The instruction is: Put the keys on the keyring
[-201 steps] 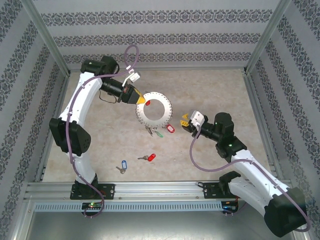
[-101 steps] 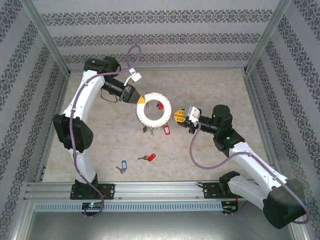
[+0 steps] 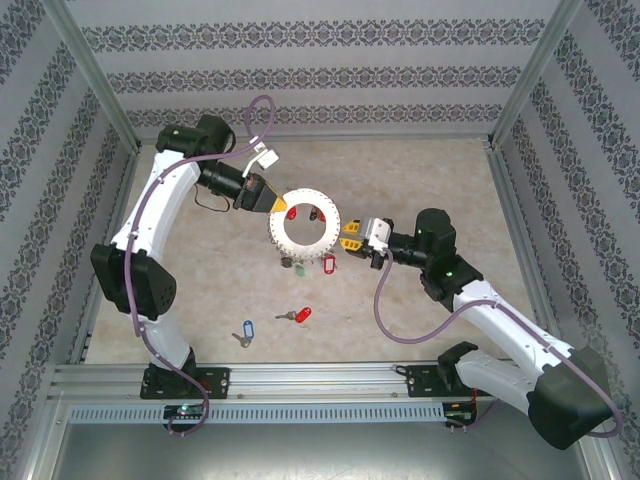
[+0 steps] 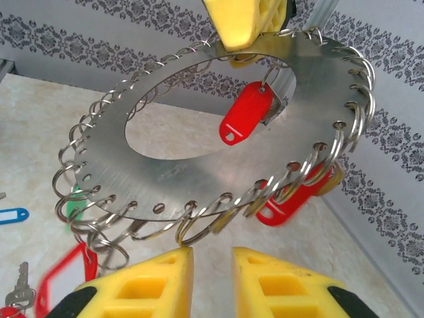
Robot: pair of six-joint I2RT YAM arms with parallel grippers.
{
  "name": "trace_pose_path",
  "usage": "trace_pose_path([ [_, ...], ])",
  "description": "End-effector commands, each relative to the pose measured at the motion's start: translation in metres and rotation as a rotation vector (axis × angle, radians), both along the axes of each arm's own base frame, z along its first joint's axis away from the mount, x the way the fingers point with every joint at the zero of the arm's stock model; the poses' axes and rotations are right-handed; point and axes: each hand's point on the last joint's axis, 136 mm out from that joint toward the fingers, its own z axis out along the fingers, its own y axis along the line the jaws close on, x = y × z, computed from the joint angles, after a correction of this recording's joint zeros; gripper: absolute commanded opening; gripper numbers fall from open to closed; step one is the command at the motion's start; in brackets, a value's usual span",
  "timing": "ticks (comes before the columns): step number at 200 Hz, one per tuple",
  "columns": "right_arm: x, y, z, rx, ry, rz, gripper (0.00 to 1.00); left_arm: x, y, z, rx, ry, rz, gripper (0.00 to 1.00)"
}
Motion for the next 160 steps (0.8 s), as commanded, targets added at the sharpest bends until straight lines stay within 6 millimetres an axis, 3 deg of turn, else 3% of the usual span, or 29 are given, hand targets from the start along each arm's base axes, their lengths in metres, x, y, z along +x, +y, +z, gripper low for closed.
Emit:
trace_pose_path([
  [1,-0.001,0.003,0.017,0.014,-0.083,0.005,0.24,-0.005,0.002,0.016,-0.043,-0.071,0.011,0.0],
  [28,-0.006,0.006,0.021,0.026,-0.078,0.028,0.23,-0.01,0.002,0.019,-0.058,-0.124,0.014,0.0],
  [98,-0.012,-0.004,0.007,0.002,-0.069,-0.03,0.24,-0.024,0.005,0.027,-0.077,-0.194,0.01,0.0],
  [160,-0.038,-0.009,0.007,0.002,-0.039,0.006,0.2,-0.04,0.009,0.037,-0.081,-0.304,0.022,0.0],
])
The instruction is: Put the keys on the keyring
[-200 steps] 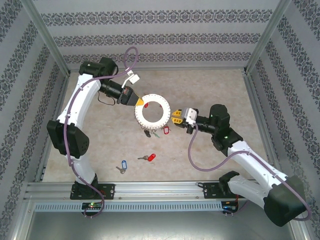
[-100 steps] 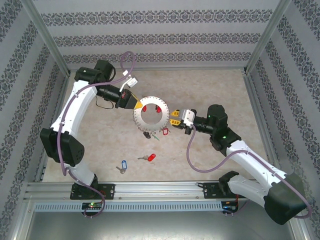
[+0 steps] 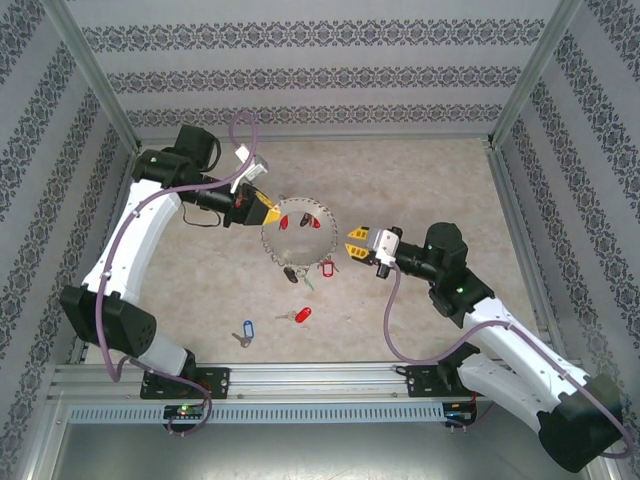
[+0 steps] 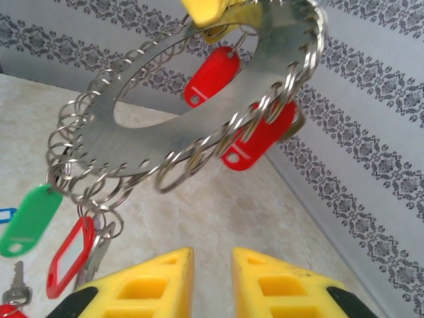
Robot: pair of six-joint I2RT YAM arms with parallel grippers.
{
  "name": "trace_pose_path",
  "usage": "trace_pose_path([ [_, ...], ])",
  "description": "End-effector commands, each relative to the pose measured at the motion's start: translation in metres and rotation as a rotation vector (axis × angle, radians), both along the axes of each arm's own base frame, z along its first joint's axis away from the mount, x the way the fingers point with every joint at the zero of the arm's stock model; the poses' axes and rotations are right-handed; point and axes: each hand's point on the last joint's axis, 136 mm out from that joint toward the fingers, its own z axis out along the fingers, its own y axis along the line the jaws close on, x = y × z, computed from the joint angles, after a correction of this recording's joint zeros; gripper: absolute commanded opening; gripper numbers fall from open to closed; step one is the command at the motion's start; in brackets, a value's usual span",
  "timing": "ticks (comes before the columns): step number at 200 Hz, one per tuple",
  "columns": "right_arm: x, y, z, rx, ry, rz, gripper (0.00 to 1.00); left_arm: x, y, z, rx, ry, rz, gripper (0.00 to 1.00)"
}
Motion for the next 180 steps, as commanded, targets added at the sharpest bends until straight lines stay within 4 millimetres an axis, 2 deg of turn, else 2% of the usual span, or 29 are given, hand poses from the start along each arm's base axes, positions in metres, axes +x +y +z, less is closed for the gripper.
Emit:
trace_pose_path([
  [1,-0.014,0.003,-0.003,-0.008,0.031,0.042,0.2,-0.005,0.001,0.017,-0.053,-0.085,-0.003,0.0],
  [22,-0.018,0.01,-0.001,0.002,0.035,0.059,0.19,-0.003,0.003,0.017,-0.041,-0.14,0.03,0.0],
  [44,-0.014,0.019,-0.002,-0.008,0.023,0.042,0.2,0.013,0.011,0.012,-0.004,-0.246,0.143,0.0],
  [71,-0.013,0.027,-0.002,-0.015,0.033,0.064,0.2,0.001,0.012,0.021,-0.035,-0.336,0.14,0.0],
  [105,-0.006,0.026,-0.007,-0.03,0.012,0.02,0.23,-0.014,0.013,0.022,-0.034,-0.359,0.105,0.0],
  [127,-0.006,0.028,0.001,-0.017,-0.011,0.022,0.22,-0.02,0.013,0.023,-0.051,-0.397,0.099,0.0],
  [145,-0.007,0.03,0.007,-0.004,-0.02,0.033,0.17,-0.022,0.013,0.024,-0.063,-0.413,0.102,0.0],
  [180,-0.014,0.042,0.012,0.002,-0.016,0.09,0.17,-0.025,0.013,0.026,-0.059,-0.403,0.099,0.0],
])
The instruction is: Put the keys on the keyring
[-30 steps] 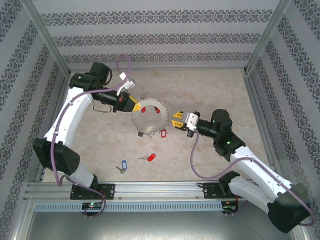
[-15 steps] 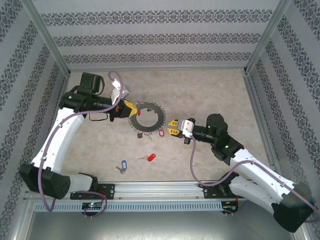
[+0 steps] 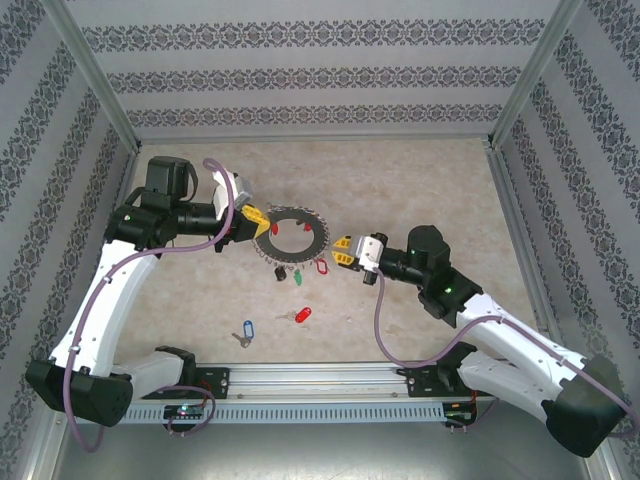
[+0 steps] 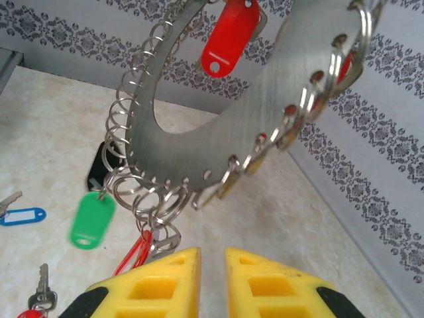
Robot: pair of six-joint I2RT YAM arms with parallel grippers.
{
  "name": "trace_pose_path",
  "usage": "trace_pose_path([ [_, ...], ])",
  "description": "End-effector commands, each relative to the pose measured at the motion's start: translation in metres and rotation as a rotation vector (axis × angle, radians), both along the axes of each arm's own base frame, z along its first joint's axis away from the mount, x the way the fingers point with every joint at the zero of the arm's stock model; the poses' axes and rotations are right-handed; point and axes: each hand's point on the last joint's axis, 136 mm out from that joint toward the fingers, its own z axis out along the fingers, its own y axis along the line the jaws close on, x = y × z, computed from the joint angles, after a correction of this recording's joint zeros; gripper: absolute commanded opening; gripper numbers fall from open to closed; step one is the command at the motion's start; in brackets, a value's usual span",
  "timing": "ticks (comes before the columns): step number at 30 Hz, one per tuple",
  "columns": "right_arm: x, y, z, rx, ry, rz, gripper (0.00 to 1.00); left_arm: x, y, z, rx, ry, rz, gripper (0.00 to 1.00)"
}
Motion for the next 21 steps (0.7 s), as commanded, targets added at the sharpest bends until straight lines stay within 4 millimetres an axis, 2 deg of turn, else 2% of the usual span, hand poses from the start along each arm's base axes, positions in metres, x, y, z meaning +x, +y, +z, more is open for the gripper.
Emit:
trace_pose_path([
  [1,-0.007,0.012,0.024,0.041,-0.047,0.053,0.17,-0.002,-0.002,0.022,-0.047,-0.086,-0.031,0.0],
  [4,-0.005,0.014,0.018,0.017,-0.057,0.04,0.17,-0.002,-0.002,0.023,-0.046,-0.09,-0.031,0.0],
  [12,0.001,0.001,0.001,-0.035,-0.068,-0.047,0.19,-0.001,-0.001,0.024,-0.042,-0.093,-0.022,0.0],
  [21,-0.008,0.0,-0.006,-0.027,-0.022,-0.035,0.18,-0.001,0.0,0.028,-0.041,-0.103,-0.011,0.0],
])
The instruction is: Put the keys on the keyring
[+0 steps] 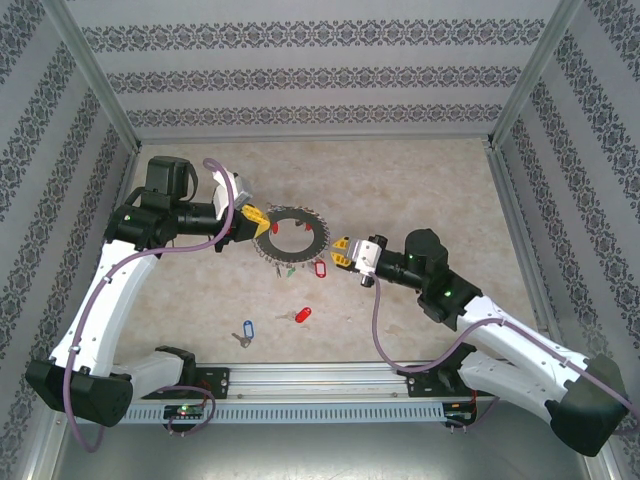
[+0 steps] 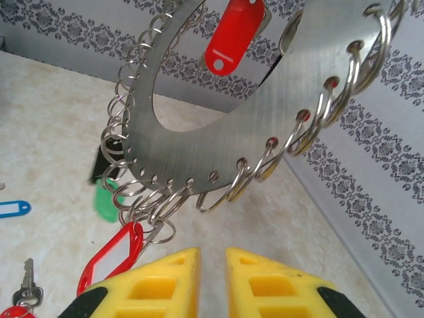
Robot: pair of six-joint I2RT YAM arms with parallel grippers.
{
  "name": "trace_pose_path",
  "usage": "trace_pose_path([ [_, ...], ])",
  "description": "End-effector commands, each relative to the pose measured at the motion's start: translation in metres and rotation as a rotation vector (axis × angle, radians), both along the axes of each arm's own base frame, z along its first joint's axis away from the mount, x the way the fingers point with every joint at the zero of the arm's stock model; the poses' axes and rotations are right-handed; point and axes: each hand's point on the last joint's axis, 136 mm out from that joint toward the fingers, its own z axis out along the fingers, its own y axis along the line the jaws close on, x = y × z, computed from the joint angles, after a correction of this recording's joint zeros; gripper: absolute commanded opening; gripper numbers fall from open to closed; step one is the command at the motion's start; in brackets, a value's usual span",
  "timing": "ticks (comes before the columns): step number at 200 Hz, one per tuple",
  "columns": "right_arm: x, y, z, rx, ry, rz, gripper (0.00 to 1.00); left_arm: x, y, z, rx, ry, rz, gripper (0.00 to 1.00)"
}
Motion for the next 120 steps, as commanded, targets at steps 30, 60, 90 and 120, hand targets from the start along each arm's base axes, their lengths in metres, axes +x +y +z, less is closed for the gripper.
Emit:
trace_pose_path([
  [30,-0.015,0.003,-0.004,0.011,0.029,0.016,0.18,0.0,0.0,0.029,-0.043,-0.106,-0.006,0.0],
  [60,-0.021,0.006,-0.001,0.029,0.029,0.016,0.18,0.003,0.001,0.032,-0.049,-0.106,0.012,0.0],
  [90,-0.029,0.013,-0.001,0.034,0.035,0.034,0.18,0.007,0.001,0.034,-0.064,-0.104,0.033,0.0],
  [120,-0.034,0.022,-0.005,0.033,0.05,0.062,0.17,0.008,0.001,0.035,-0.073,-0.111,0.04,0.0],
])
